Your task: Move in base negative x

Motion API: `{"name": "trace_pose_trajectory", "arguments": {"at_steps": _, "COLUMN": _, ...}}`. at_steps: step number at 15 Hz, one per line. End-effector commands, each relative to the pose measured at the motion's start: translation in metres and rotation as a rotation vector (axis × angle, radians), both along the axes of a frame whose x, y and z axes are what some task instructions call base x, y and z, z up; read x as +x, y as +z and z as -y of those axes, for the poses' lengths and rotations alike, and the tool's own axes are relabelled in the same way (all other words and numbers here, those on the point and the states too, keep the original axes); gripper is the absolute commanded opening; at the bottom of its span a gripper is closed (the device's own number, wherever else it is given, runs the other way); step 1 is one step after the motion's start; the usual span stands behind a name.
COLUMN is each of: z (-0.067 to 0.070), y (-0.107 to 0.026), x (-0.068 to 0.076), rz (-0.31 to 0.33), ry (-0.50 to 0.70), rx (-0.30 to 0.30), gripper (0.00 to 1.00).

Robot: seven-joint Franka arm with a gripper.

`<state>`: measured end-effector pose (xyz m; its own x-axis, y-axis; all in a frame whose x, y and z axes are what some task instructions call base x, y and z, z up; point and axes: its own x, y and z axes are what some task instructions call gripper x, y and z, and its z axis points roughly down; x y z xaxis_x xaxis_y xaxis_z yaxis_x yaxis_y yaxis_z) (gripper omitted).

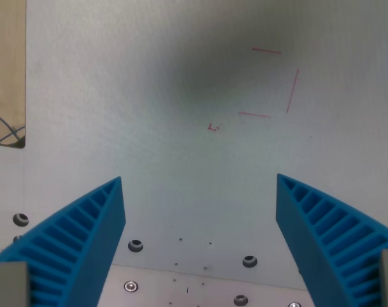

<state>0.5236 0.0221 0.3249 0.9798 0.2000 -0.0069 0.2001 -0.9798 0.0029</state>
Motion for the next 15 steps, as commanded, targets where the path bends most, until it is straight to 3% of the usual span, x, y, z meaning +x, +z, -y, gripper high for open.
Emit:
{"name": "trace_pose_trajectory", "arguments": {"at_steps": 1, "z": -0.001, "y": 0.002, "x": -0.005, "rz": 0.005, "ry": 0.0, "rx": 0.0, "gripper": 1.0}}
{"name": "trace_pose_trajectory", "arguments": {"at_steps": 15, "z": -0.015, "y": -0.004, "x": -0.08, "rz": 0.005, "ry": 0.0, "rx": 0.0, "gripper": 1.0}}
